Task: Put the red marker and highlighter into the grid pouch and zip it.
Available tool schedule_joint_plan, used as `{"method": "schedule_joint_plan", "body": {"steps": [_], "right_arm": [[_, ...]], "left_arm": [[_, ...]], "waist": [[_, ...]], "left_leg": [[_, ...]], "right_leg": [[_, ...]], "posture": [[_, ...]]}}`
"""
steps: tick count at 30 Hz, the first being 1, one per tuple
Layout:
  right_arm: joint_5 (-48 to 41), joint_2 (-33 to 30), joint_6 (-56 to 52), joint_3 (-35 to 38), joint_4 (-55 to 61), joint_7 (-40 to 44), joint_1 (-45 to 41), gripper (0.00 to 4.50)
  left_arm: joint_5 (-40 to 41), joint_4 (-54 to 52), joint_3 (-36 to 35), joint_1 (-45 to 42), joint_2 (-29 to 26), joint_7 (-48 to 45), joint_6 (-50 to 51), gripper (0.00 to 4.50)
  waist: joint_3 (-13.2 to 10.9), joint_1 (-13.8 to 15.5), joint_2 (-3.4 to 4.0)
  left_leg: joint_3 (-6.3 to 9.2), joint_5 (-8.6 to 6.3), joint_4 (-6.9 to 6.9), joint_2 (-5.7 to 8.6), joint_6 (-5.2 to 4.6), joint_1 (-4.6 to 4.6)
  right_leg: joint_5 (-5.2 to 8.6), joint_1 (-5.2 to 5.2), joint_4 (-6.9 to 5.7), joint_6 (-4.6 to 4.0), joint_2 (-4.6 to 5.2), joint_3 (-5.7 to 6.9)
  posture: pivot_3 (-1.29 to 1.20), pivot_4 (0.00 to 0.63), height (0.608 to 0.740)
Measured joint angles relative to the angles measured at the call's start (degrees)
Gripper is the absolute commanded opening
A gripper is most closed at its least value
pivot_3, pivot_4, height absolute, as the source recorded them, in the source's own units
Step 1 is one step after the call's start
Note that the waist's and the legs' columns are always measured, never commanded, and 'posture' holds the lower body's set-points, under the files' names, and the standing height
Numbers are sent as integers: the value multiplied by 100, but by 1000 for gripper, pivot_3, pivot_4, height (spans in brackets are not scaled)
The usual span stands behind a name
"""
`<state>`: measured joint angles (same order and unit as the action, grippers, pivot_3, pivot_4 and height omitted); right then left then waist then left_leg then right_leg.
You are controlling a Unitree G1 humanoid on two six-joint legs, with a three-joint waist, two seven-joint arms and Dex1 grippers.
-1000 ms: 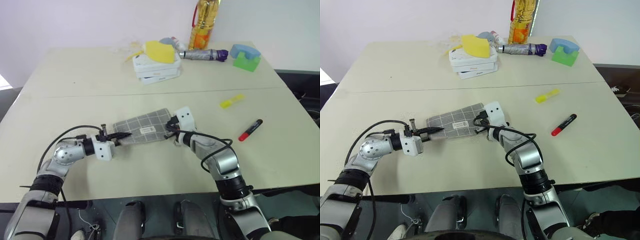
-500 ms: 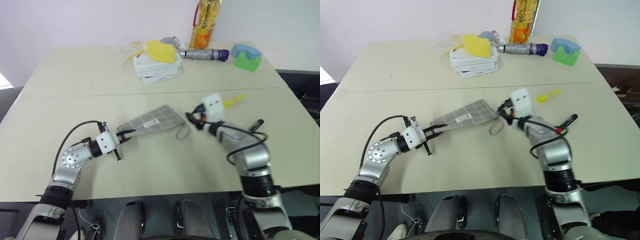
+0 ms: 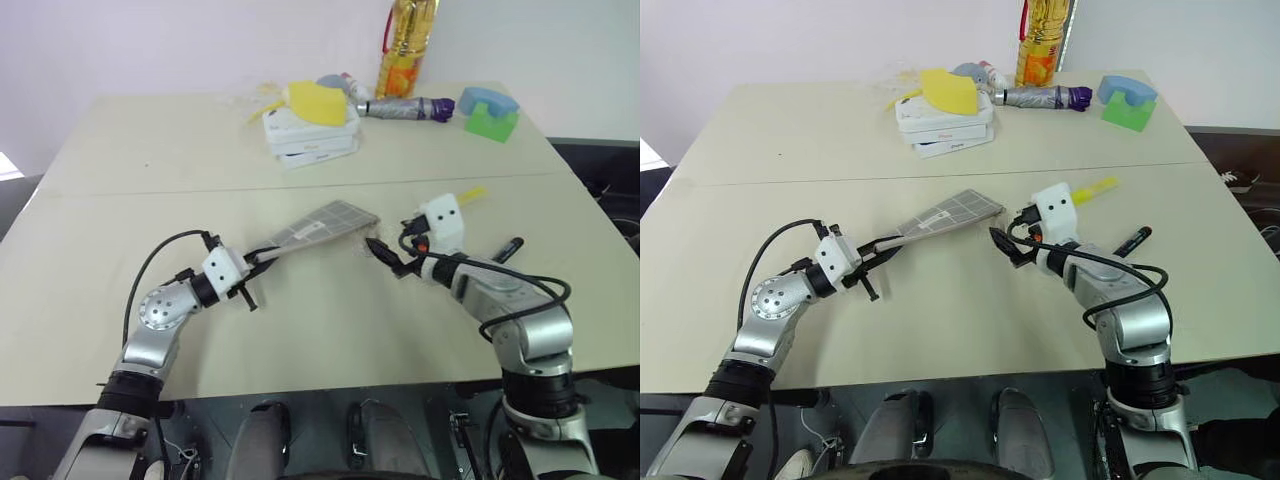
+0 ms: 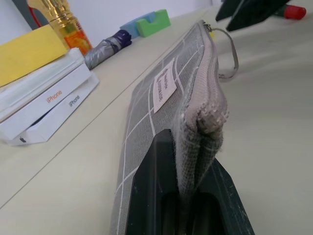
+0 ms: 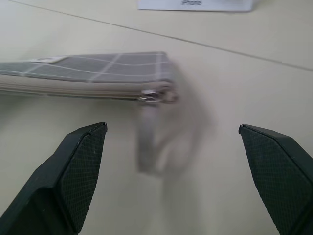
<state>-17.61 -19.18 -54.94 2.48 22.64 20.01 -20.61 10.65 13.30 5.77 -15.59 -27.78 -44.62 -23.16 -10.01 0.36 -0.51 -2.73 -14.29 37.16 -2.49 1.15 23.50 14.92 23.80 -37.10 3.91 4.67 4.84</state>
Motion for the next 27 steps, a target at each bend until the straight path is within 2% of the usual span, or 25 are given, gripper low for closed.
{"method": "schedule_joint_plan", "body": {"steps": [1, 4, 11, 16, 20, 27], "right_arm": [[-2, 23, -10, -8, -21, -37, -19, 4485], [-2, 135, -5, -8, -101, -157, -99, 3685], [-71, 279, 23, -6, -225, -225, -167, 134], [-107, 269, 27, -109, -201, -198, -175, 54], [-24, -51, 29, -535, 12, -106, -177, 54], [75, -252, -116, -1210, 345, 9, -482, 54]], "left_arm": [[-1, 0, 0, -7, 13, -4, 1, 0], [-2, 0, 0, -26, 75, -28, 2, 0], [-11, 0, 0, -32, 114, -37, 1, 0], [-50, -1, 1, -32, 185, -8, 1, 0], [-185, 0, 1, -42, 272, 130, 15, 0], [-477, -3, 68, -118, 622, 383, 156, 0]], "waist": [[0, 4, 0], [0, 19, 0], [0, 19, 0], [0, 19, 0], [0, 21, 0], [0, 20, -1]], "left_leg": [[-1, 0, 0, 0, 0, 0], [-2, 0, 0, 2, 0, 0], [-2, 0, 0, 3, 0, 0], [-3, 0, 0, 3, 0, 0], [-3, 0, 0, 3, 0, 0], [-3, 0, 0, 5, 0, 0]], "right_leg": [[0, 0, 0, 0, 0, -1], [0, 0, 1, 0, 0, -2], [0, 1, 1, 0, 0, -2], [0, 1, 1, 0, 0, -3], [0, 2, 1, 0, 1, -3], [0, 2, 1, 0, 0, -3]], "posture": [[0, 150, 740], [0, 150, 740], [0, 150, 740], [0, 150, 740], [0, 150, 740], [0, 150, 740]]}}
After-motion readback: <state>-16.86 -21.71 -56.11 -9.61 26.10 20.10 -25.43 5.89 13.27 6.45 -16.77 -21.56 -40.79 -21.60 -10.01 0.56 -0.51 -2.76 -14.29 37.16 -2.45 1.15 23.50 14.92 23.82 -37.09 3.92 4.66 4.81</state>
